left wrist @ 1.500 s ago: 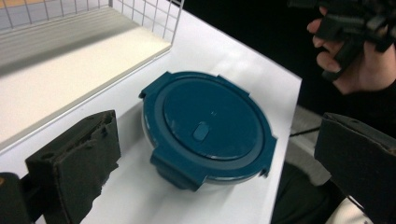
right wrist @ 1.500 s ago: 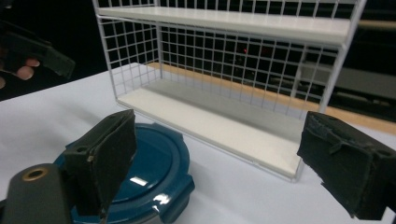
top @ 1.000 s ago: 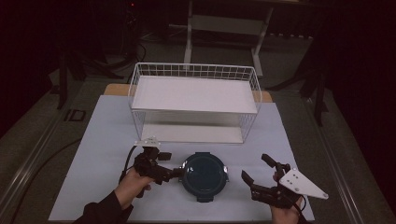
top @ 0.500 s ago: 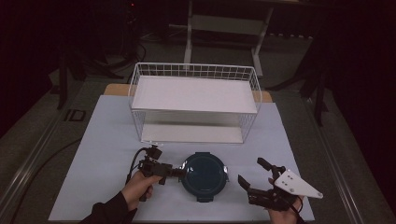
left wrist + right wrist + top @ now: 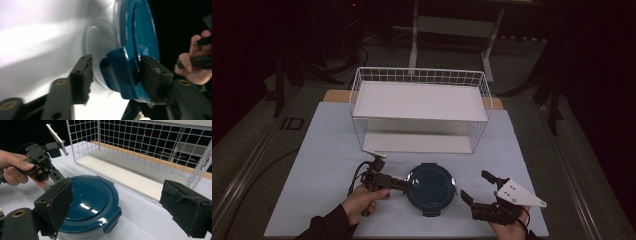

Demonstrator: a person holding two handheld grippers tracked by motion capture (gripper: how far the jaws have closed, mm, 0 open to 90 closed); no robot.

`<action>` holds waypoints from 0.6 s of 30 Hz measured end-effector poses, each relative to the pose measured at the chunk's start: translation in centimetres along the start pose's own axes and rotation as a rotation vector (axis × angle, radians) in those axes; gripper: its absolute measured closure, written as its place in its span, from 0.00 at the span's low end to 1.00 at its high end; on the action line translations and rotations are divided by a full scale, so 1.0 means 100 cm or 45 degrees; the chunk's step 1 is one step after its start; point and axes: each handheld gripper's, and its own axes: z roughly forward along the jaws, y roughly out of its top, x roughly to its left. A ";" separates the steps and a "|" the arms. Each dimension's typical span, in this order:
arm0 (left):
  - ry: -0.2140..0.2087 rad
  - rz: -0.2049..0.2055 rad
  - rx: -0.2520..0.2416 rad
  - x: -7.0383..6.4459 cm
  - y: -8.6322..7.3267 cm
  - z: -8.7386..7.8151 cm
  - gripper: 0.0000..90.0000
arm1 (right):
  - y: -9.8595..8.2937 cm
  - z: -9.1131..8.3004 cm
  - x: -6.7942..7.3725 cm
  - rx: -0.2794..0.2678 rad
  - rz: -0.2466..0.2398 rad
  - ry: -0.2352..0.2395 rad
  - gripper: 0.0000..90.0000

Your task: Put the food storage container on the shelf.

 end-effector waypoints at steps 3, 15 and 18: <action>-0.003 0.010 -0.002 0.001 -0.001 0.000 0.57 | 0.000 0.000 -0.001 0.008 0.022 0.010 0.14; 0.047 0.160 -0.038 -0.015 -0.010 0.000 0.59 | -0.009 0.015 -0.014 0.195 0.234 0.120 0.29; 0.055 0.208 -0.046 -0.019 -0.012 0.000 0.60 | -0.014 0.022 -0.022 0.270 0.347 0.193 0.32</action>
